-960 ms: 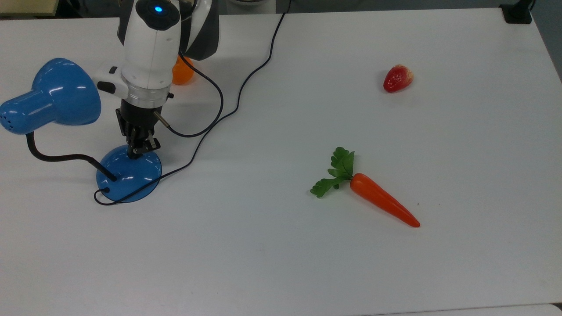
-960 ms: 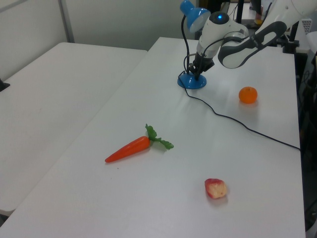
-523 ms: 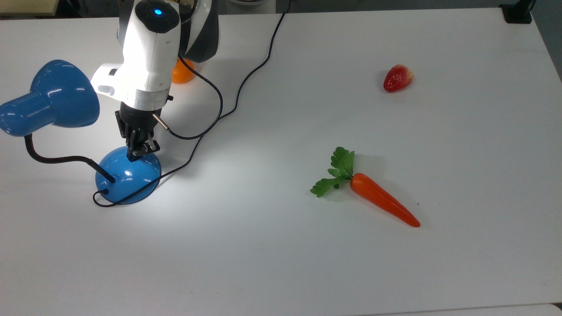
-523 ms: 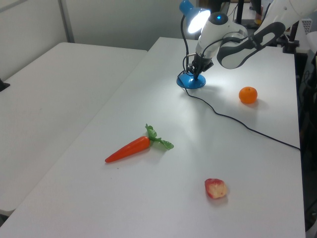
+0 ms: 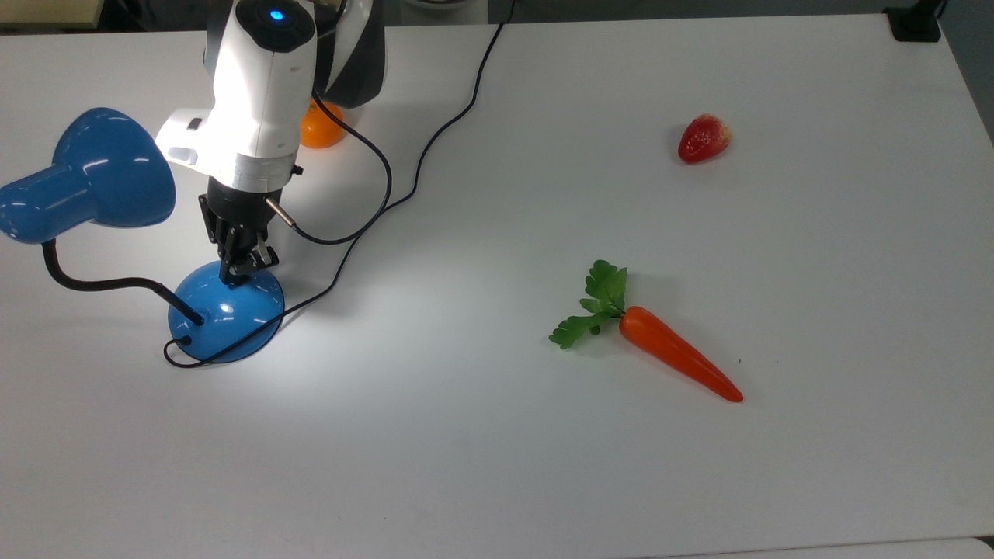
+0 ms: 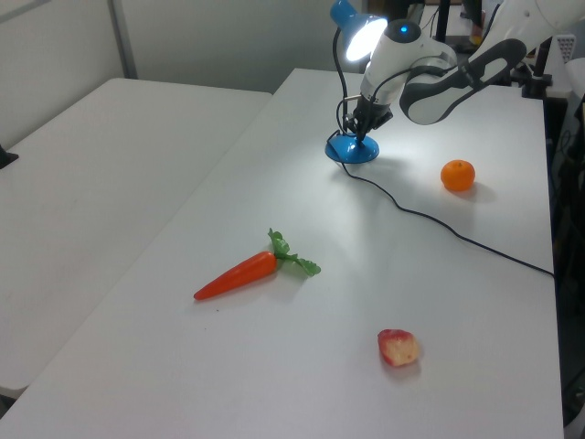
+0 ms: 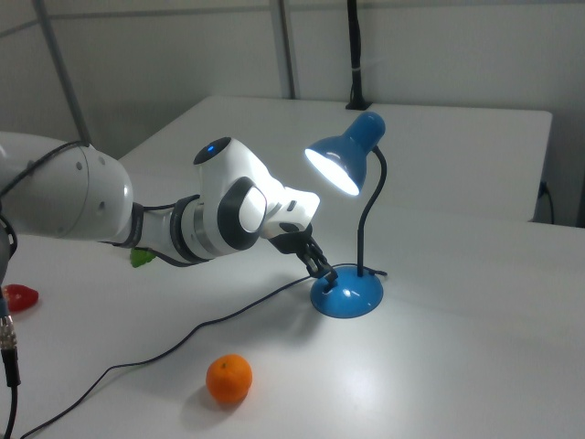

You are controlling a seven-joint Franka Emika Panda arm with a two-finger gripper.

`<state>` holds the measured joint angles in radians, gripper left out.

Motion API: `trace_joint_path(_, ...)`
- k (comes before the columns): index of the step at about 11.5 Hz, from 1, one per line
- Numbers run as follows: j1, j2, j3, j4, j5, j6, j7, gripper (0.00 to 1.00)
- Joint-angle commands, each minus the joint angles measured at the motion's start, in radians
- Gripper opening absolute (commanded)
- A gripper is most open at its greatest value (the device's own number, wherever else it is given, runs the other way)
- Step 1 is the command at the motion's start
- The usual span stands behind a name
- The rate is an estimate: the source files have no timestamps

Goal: Turn on desk lamp

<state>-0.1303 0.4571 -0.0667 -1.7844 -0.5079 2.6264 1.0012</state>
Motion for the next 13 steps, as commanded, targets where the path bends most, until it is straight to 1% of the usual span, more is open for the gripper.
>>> trace_joint_path(1, -0.006, -0.148, -0.007, -0.139, 0.045, 0.018, -0.099, 0.03)
trace_joint_path(2, -0.002, -0.19, -0.008, -0.17, 0.083, 0.004, -0.143, 0.03)
trace_joint_path(3, 0.006, -0.222, -0.008, -0.178, 0.144, -0.07, -0.226, 0.03)
trace_joint_path(5, 0.023, -0.279, -0.01, -0.168, 0.32, -0.251, -0.475, 0.03)
trace_joint_path(6, 0.029, -0.316, -0.034, -0.165, 0.395, -0.34, -0.604, 0.03)
trace_joint_path(7, 0.061, -0.349, -0.068, -0.162, 0.438, -0.439, -0.719, 0.05)
trace_joint_path(8, 0.075, -0.372, -0.085, -0.139, 0.451, -0.545, -0.802, 0.11)
trace_joint_path(9, 0.078, -0.392, -0.087, -0.124, 0.451, -0.637, -0.866, 0.19)
trace_joint_path(10, 0.08, -0.42, -0.085, -0.119, 0.451, -0.678, -0.912, 0.28)
trace_joint_path(11, 0.078, -0.449, -0.085, -0.121, 0.453, -0.709, -0.95, 0.56)
trace_joint_path(12, 0.078, -0.469, -0.081, -0.121, 0.453, -0.748, -0.999, 0.79)
trace_joint_path(13, 0.081, -0.477, -0.081, -0.112, 0.451, -0.779, -1.027, 1.0)
